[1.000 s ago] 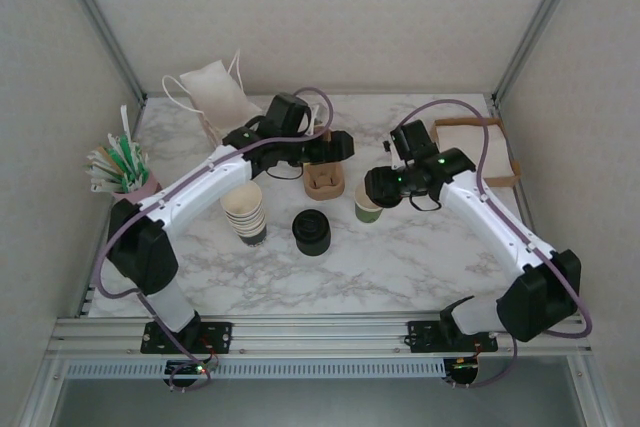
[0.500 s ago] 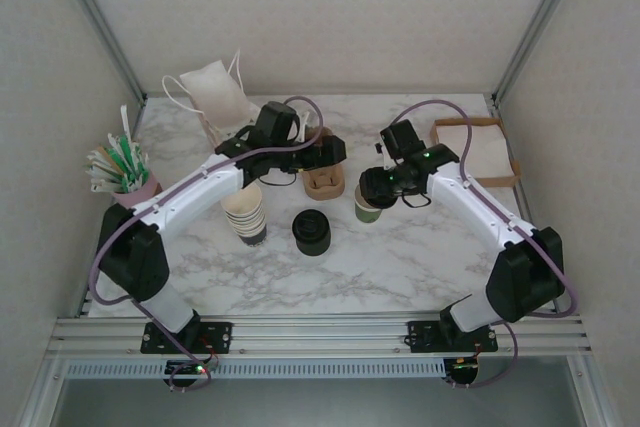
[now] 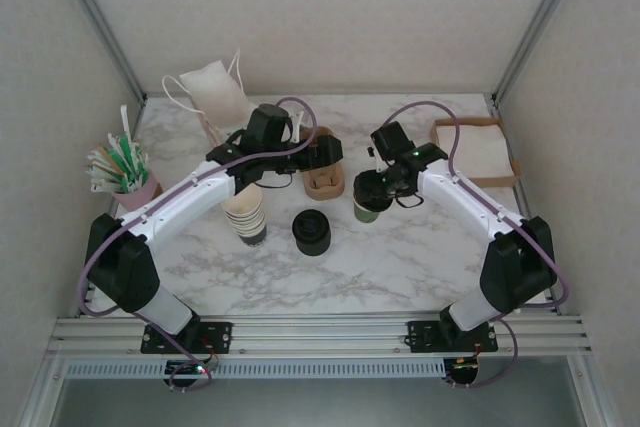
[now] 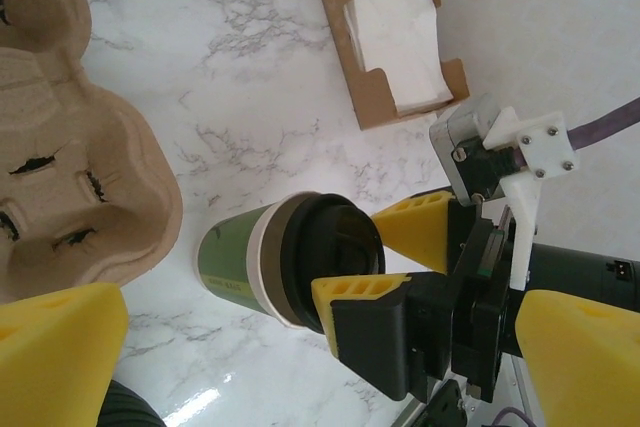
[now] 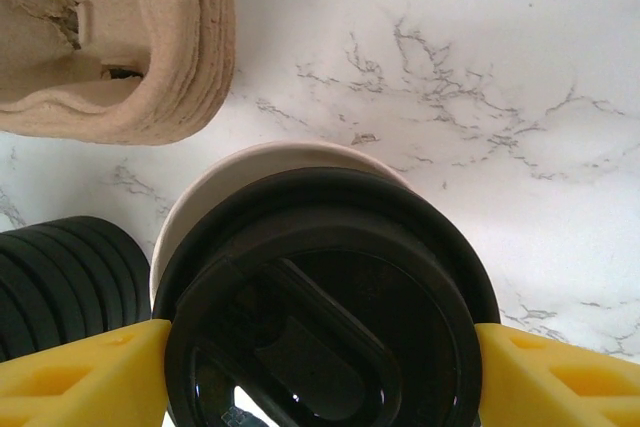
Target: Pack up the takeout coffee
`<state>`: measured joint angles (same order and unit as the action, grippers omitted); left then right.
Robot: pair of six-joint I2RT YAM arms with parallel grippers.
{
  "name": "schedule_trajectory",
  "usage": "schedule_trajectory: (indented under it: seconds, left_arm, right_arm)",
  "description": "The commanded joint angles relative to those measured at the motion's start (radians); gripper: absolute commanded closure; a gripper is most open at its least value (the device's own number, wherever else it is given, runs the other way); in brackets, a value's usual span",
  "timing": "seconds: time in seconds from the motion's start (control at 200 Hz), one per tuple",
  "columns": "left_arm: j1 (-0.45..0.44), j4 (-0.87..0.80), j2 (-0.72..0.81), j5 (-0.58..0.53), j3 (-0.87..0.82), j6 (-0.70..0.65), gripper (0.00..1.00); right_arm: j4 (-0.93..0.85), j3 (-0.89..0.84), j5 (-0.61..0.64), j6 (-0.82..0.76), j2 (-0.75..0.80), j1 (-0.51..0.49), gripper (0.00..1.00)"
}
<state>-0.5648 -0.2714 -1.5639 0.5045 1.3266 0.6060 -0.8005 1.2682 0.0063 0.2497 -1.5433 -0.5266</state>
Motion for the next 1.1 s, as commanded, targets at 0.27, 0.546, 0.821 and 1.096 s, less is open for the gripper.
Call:
schedule_trajectory:
  seconds: [0.27,0.546,0.821,1.096]
  left_arm:
    - [0.02,0.022,0.033,-0.006,-0.026,0.006,0.0]
    - [0.029,0.026,0.038,-0.004,-0.037,0.008,0.0]
    - [0.035,0.03,0.047,-0.003,-0.05,0.008,0.0]
    - [0.039,0.035,0.047,0.0,-0.06,0.008,0.0]
  right_arm:
    - [-0.043,0.075,0.059,-0.016,-0.028,-0.035,0.25]
    - [-0.055,0.093,0.066,-0.018,-0.047,-0.046,0.25]
    - [-0.053,0.095,0.066,-0.017,-0.063,-0.053,0.24]
    - [-0.054,0.098,0.065,-0.017,-0.075,-0.056,0.24]
